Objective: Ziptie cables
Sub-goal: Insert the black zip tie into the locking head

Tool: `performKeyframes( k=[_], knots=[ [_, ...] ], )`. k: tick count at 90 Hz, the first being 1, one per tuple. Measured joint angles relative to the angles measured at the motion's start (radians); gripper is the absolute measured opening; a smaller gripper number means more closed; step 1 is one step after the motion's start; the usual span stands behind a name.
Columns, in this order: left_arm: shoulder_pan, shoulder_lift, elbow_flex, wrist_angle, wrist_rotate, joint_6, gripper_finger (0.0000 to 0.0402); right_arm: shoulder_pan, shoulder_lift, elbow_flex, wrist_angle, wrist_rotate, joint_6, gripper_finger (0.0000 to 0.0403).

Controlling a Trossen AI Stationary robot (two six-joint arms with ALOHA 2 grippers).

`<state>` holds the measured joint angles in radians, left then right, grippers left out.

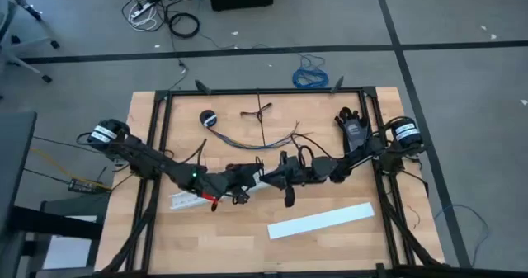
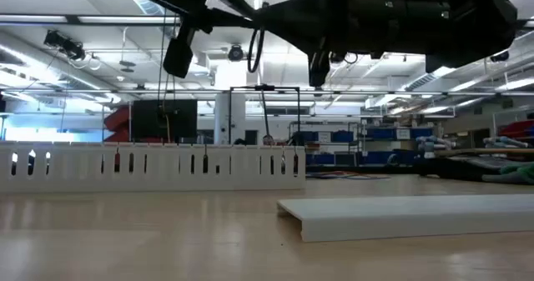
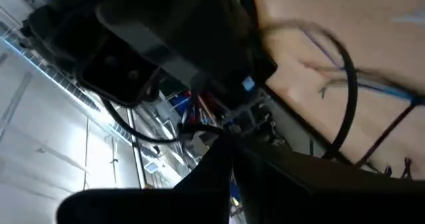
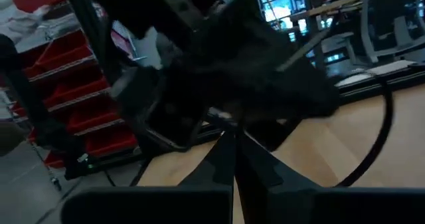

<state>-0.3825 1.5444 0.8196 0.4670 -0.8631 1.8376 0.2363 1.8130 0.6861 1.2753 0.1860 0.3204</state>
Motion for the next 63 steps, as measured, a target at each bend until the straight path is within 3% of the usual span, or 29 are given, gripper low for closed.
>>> performKeyframes(
  k=[26,63],
  knots=[
    [-0.004,0.000,0.000,0.035,0.004,0.075,0.0000,0.001,0.000,0.000,-0.013,-0.007,0.039,0.0000],
    [-0.004,0.008,-0.001,-0.004,-0.010,0.058,0.0000,-0.020,0.000,0.000,-0.014,-0.037,0.065,0.0000]
  ],
)
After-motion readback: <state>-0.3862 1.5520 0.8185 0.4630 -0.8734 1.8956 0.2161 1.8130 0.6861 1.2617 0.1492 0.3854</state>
